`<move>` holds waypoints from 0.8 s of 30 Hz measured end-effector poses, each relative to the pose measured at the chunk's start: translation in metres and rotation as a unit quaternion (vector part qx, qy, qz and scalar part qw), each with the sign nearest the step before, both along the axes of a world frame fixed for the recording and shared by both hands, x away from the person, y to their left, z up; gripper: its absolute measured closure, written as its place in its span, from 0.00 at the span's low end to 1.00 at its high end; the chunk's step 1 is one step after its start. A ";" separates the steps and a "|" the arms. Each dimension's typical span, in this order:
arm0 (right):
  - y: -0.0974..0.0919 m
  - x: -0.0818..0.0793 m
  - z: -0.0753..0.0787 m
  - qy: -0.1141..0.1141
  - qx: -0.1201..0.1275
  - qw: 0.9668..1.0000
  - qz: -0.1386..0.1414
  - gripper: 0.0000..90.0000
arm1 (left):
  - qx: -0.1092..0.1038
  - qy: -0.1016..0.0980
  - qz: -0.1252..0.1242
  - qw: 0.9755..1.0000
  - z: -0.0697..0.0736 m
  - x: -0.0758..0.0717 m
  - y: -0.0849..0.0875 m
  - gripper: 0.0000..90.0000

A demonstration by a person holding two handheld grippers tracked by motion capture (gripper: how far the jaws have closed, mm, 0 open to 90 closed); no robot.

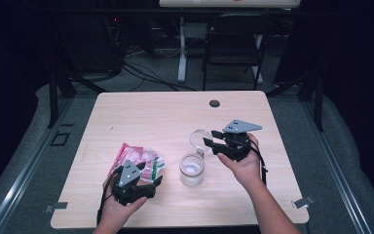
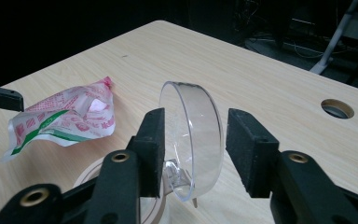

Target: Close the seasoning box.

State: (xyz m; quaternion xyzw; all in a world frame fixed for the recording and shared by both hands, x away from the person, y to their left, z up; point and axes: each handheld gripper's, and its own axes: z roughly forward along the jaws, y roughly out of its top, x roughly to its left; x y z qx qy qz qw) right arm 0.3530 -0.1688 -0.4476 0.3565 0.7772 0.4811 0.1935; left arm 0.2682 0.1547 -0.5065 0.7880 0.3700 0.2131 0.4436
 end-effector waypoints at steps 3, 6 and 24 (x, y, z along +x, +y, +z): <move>0.002 0.001 0.001 -0.001 -0.009 1.000 -0.001 0.71 | -0.003 -0.002 0.002 1.000 0.001 0.000 0.002 0.28; 0.003 0.001 0.002 -0.002 -0.018 1.000 -0.001 0.76 | -0.005 0.000 0.003 1.000 0.002 0.001 0.003 0.28; 0.006 -0.002 0.003 -0.016 -0.036 0.999 -0.002 0.76 | -0.006 -0.004 0.003 1.000 0.004 0.000 0.005 0.29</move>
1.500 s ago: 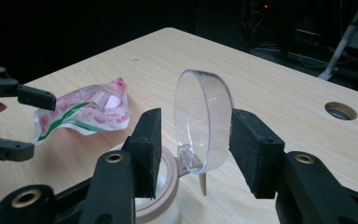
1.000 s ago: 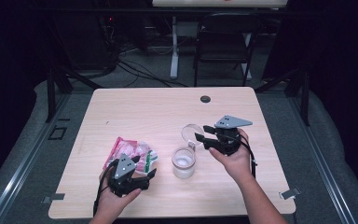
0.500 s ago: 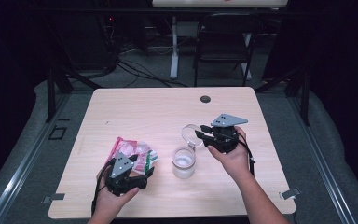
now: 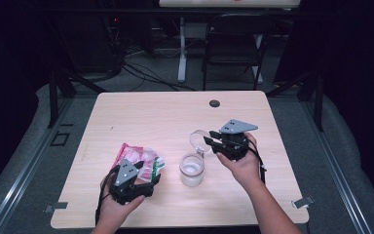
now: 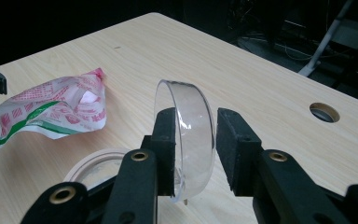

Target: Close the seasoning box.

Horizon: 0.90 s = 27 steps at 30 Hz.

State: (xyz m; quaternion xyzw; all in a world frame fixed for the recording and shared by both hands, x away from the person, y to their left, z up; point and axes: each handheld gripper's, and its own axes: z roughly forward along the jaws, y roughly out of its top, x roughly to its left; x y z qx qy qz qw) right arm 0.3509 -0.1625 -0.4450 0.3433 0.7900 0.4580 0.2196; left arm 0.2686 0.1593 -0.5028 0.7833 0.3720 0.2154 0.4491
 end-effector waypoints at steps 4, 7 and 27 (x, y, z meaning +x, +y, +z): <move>0.003 -0.004 0.001 -0.007 -0.008 1.000 0.005 0.75 | -0.002 -0.001 0.002 1.000 0.001 -0.001 0.000 0.29; 0.007 -0.007 0.002 -0.011 -0.011 1.000 0.012 0.74 | -0.001 -0.001 0.002 1.000 0.001 -0.001 0.000 0.29; 0.021 -0.022 -0.002 -0.027 -0.029 0.999 0.037 0.69 | -0.005 -0.005 0.011 1.000 0.004 -0.001 0.005 0.29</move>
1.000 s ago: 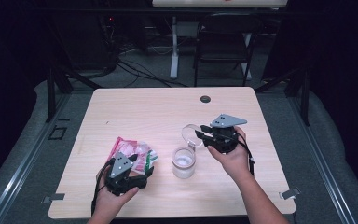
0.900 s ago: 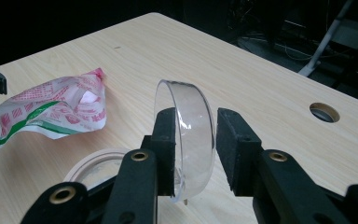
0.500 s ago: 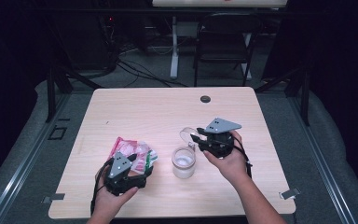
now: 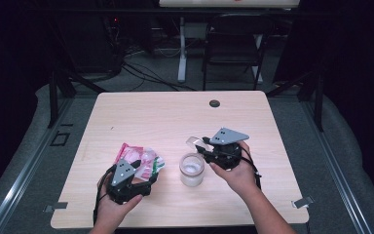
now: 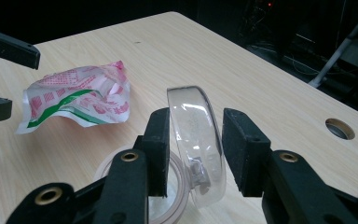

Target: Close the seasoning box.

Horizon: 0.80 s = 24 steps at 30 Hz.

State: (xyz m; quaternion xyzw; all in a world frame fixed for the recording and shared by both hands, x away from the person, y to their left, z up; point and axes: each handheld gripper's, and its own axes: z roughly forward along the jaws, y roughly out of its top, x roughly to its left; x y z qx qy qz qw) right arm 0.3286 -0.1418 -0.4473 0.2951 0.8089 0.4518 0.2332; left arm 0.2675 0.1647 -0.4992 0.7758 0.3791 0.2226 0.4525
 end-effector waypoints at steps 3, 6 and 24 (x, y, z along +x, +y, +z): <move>0.003 -0.003 -0.001 -0.003 -0.008 1.000 0.003 0.69 | 0.000 -0.001 0.001 1.000 0.000 0.000 0.001 0.29; 0.006 -0.006 -0.003 -0.005 -0.010 1.000 0.010 0.68 | 0.000 -0.001 0.002 1.000 0.000 0.000 0.001 0.29; 0.017 -0.016 -0.013 -0.018 -0.027 0.999 0.020 0.63 | -0.003 -0.002 0.005 1.000 0.000 0.000 0.002 0.29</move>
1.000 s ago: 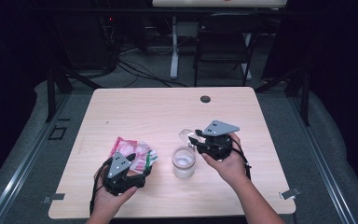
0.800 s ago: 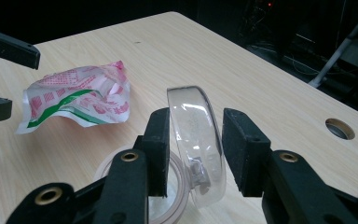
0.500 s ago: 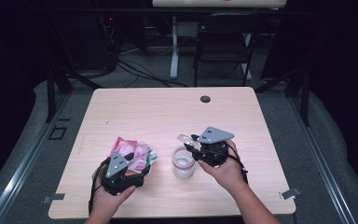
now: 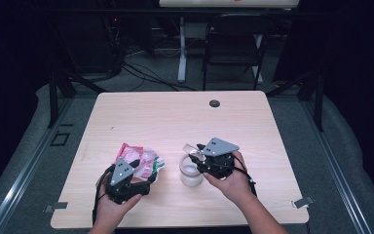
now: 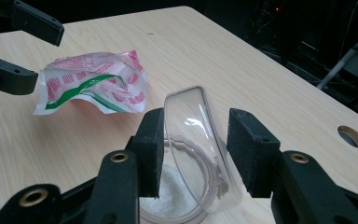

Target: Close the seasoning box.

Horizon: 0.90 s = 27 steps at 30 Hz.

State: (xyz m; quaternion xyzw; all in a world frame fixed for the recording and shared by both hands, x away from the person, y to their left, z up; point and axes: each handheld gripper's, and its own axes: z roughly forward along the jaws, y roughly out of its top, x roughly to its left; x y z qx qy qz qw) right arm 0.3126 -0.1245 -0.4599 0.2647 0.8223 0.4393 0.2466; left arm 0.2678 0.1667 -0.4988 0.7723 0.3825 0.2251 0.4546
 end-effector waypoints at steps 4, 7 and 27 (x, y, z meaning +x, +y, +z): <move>0.001 -0.001 -0.001 0.000 0.000 1.000 0.002 0.63 | 0.000 0.000 0.000 1.000 0.000 0.000 0.000 0.29; 0.002 -0.001 -0.001 0.000 0.001 1.000 0.003 0.63 | 0.000 -0.001 0.000 1.000 0.001 0.000 0.001 0.29; 0.009 -0.007 -0.009 -0.004 -0.006 1.000 0.019 0.61 | -0.002 0.001 0.002 1.000 0.001 0.000 0.002 0.29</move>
